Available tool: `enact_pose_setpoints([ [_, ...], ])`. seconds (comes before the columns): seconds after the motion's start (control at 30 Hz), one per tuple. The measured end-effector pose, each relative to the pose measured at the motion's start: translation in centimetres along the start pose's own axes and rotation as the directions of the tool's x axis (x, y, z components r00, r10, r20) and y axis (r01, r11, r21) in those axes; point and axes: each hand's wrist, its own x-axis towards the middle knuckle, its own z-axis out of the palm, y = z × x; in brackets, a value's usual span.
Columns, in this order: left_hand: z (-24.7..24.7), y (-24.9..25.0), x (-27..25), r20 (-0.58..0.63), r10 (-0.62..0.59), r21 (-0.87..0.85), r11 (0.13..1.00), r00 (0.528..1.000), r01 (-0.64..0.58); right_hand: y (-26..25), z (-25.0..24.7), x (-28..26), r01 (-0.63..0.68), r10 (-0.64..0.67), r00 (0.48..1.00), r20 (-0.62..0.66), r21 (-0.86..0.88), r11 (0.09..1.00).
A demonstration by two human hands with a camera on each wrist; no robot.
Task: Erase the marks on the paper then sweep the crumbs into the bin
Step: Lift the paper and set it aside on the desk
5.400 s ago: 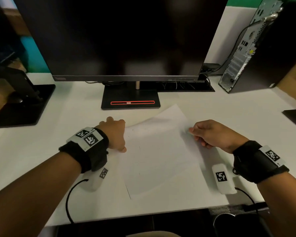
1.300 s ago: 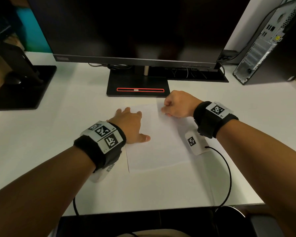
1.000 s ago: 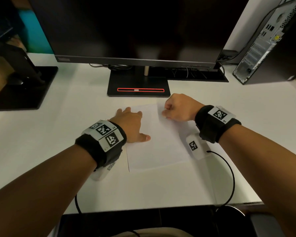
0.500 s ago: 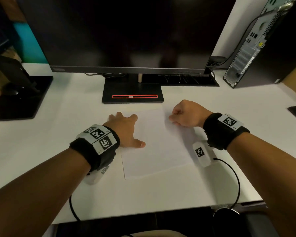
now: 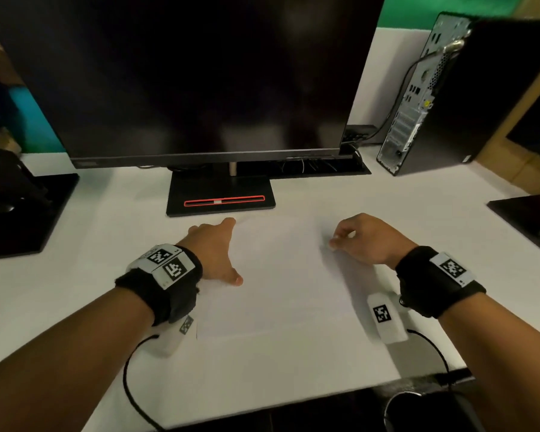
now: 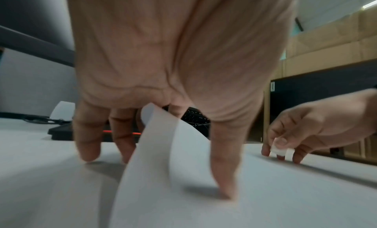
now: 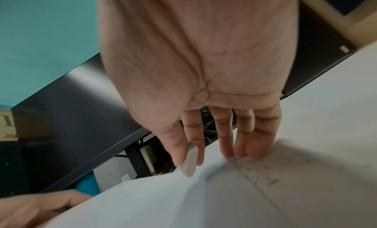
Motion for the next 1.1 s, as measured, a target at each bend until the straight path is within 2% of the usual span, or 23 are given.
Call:
enact_pose_setpoints([
  [0.1,-0.8,0.2,-0.8,-0.137,0.117,-0.212,0.967,0.984,-0.144,0.8,-0.4,0.1,-0.017,0.022,0.999,-0.025,0.163,0.986],
  [0.2,-2.4,0.5,-2.5,-0.265,0.241,-0.329,0.888,0.934,-0.322,1.3,-1.4,-0.6,0.013,0.033,0.993,-0.111,0.386,0.923],
  [0.23,-3.0,0.6,-3.2,-0.311,0.267,-0.364,0.853,0.912,-0.374,1.1,-1.8,-0.9,0.049,0.012,0.992,-0.124,0.476,0.878],
  [0.33,-5.1,1.1,-4.9,-0.45,0.297,-0.429,0.756,0.843,-0.495,0.3,-3.4,-2.0,0.184,-0.057,0.979,-0.196,0.721,0.668],
  [0.4,-6.3,1.1,-5.5,-0.535,0.283,-0.431,0.719,0.796,-0.546,-0.3,-4.6,-2.4,0.297,-0.048,0.94,-0.337,0.746,0.595],
  [0.5,-7.5,1.0,-5.8,-0.624,0.22,-0.439,0.695,0.75,-0.569,-1.0,-5.9,-2.9,0.412,-0.049,0.861,-0.507,0.637,0.651],
  [0.57,-7.8,1.2,-5.7,-0.655,0.185,-0.442,0.692,0.732,-0.57,-1.2,-6.2,-3.2,0.44,-0.086,0.838,-0.538,0.575,0.69],
  [0.63,-7.9,1.3,-5.5,-0.684,0.157,-0.427,0.705,0.713,-0.566,-1.0,-6.5,-3.1,0.458,-0.069,0.814,-0.577,0.564,0.687],
  [0.7,-7.8,1.1,-5.3,-0.713,0.134,-0.418,0.707,0.688,-0.57,-0.7,-6.6,-3.0,0.455,-0.078,0.814,-0.576,0.547,0.703],
  [0.87,-7.7,0.6,-5.1,-0.739,0.08,-0.454,0.674,0.668,-0.583,-0.8,-6.8,-2.9,0.442,-0.105,0.83,-0.548,0.531,0.723],
  [1.1,-7.6,-0.5,-5.1,-0.713,-0.019,-0.548,0.638,0.701,-0.54,-2.4,-6.9,-1.9,0.429,-0.136,0.841,-0.524,0.492,0.758],
])
